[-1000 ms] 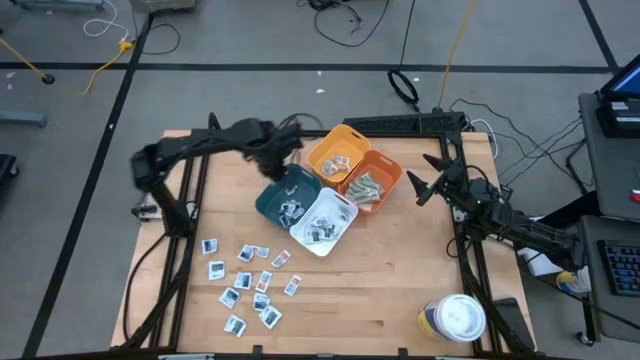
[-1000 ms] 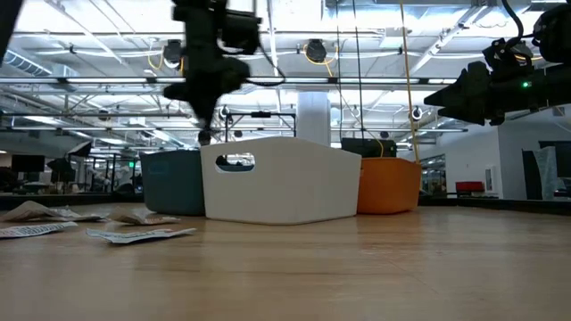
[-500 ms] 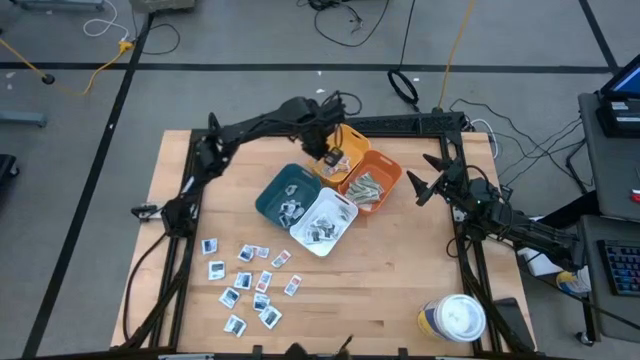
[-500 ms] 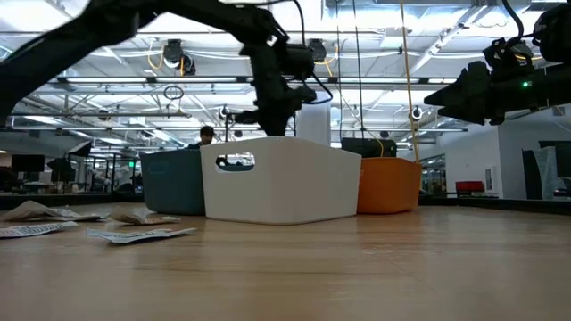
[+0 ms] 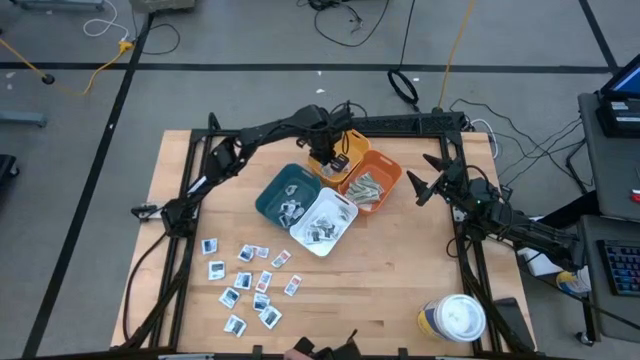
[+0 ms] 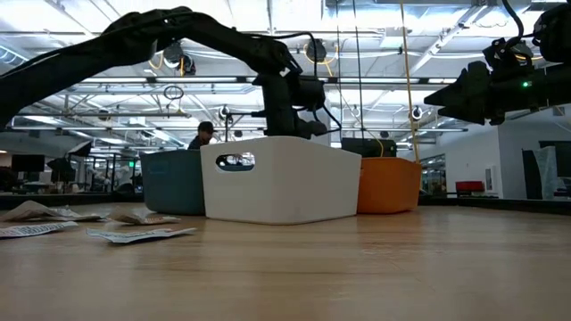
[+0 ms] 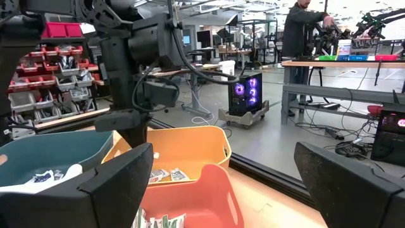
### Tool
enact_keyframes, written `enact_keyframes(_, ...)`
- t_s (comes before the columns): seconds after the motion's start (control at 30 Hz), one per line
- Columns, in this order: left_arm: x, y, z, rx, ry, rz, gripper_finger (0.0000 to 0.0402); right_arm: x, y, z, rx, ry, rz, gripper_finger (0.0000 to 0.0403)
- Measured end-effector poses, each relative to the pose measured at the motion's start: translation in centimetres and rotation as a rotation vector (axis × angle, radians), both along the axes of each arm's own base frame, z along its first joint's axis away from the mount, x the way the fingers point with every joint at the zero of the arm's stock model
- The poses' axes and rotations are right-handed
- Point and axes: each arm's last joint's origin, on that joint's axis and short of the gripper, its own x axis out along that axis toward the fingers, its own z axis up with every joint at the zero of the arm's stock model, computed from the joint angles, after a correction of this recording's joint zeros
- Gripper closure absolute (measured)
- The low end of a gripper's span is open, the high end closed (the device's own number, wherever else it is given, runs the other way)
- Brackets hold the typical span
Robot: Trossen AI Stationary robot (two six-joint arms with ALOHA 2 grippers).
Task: Pick & Place First Aid Supplies
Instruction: Put the orange ointment pack into the yellow bin
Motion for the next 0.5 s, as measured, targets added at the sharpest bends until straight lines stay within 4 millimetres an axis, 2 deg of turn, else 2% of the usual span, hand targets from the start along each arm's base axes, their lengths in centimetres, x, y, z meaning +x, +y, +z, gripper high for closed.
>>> enact_keyframes(0.13, 0.14, 0.1, 0.13, 0.022, -0.011, 0.019, 0.0393, 0.0, 0.0, 0.01, 0.0, 0.0, 0.0, 0.0026)
enact_keyframes(0.23, 0.12, 0.13, 0.13, 0.03, -0.007, 0.02, 0.0359, 0.0, 0.0, 0.01, 0.0, 0.0, 0.0, 0.0026)
enact_keyframes(0.5, 0.53, 0.2, 0.21, 0.045, -0.049, -0.007, 0.0183, 0.0, 0.0, 0.0, 0.0, 0.0, 0.0, 0.0026)
